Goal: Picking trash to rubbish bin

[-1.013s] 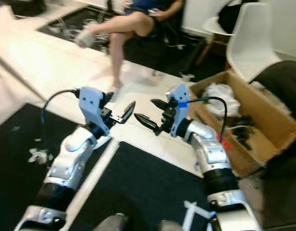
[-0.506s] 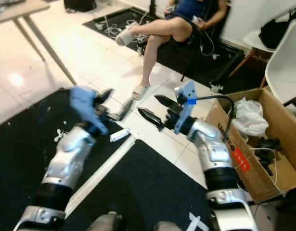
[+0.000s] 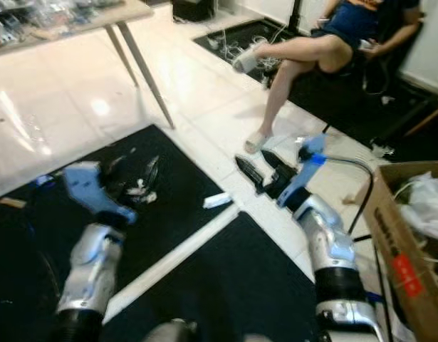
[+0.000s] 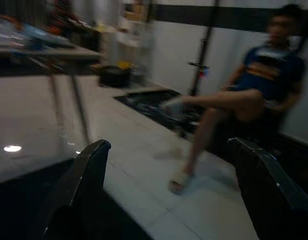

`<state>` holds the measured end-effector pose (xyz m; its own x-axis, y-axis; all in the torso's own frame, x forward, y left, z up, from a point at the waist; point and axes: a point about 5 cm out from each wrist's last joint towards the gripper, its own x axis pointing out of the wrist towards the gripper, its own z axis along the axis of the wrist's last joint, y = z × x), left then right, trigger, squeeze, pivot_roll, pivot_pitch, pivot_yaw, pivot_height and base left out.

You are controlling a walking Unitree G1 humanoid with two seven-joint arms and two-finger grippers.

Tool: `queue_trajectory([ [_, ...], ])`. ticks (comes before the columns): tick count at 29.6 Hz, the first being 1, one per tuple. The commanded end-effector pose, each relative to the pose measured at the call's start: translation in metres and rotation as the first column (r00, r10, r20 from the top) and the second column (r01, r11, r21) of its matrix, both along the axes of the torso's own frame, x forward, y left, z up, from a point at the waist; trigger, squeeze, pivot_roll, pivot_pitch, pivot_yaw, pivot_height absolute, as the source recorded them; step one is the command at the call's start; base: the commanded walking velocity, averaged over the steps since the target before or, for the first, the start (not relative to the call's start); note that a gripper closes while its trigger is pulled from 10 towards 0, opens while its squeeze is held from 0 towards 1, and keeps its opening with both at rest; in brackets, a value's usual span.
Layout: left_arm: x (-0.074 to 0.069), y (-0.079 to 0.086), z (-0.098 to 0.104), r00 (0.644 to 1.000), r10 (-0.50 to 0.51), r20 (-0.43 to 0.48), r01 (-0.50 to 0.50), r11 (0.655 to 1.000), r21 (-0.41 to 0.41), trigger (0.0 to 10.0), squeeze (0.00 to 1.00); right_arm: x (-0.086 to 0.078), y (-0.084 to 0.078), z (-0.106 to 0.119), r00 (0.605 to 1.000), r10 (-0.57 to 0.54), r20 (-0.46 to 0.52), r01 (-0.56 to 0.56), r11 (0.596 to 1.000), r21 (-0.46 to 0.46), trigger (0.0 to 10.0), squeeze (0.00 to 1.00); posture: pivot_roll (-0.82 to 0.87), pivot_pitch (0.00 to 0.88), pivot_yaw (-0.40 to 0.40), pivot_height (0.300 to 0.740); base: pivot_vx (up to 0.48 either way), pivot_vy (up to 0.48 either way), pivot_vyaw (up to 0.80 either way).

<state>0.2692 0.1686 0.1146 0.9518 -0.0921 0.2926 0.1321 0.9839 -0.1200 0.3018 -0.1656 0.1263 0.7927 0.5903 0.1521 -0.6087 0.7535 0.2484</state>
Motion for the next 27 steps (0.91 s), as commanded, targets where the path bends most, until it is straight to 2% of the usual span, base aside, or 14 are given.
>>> queue_trajectory([
  [1,-0.004,-0.003,0.000,1.000,-0.007,0.009,0.007,1.000,0.019,10.0,0.00,-0.006,0.003,0.005,0.998,0.026,0.053,-0.024,0.999,-0.041,10.0,0.00,-0.05,0.000,-0.036,0.740,0.000,0.000,0.69],
  [5,-0.002,-0.006,-0.003,0.999,-0.036,-0.002,0.036,0.999,-0.005,10.0,0.00,-0.002,-0.002,0.000,0.999,0.014,0.042,-0.012,0.999,-0.038,10.0,0.00,-0.06,0.000,-0.032,0.740,0.000,0.000,0.63],
  [6,0.002,-0.011,-0.002,0.997,-0.076,0.004,0.076,0.997,0.015,10.0,0.00,0.003,0.000,0.002,0.999,0.025,0.047,-0.023,0.999,-0.038,10.0,0.00,-0.05,0.000,-0.044,0.740,0.000,0.000,0.63],
  [9,0.003,-0.014,0.000,0.994,-0.104,0.015,0.104,0.994,0.018,10.0,0.00,0.005,0.004,0.002,0.998,0.041,0.052,-0.038,0.998,-0.047,10.0,0.00,-0.05,0.000,-0.046,0.740,0.000,0.000,0.63],
  [27,0.002,-0.012,0.005,0.993,-0.122,0.008,0.122,0.992,-0.013,10.0,0.00,0.003,0.009,0.002,0.997,0.050,0.065,-0.048,0.998,-0.037,10.0,0.00,-0.07,0.000,-0.006,0.740,0.000,0.000,0.63],
])
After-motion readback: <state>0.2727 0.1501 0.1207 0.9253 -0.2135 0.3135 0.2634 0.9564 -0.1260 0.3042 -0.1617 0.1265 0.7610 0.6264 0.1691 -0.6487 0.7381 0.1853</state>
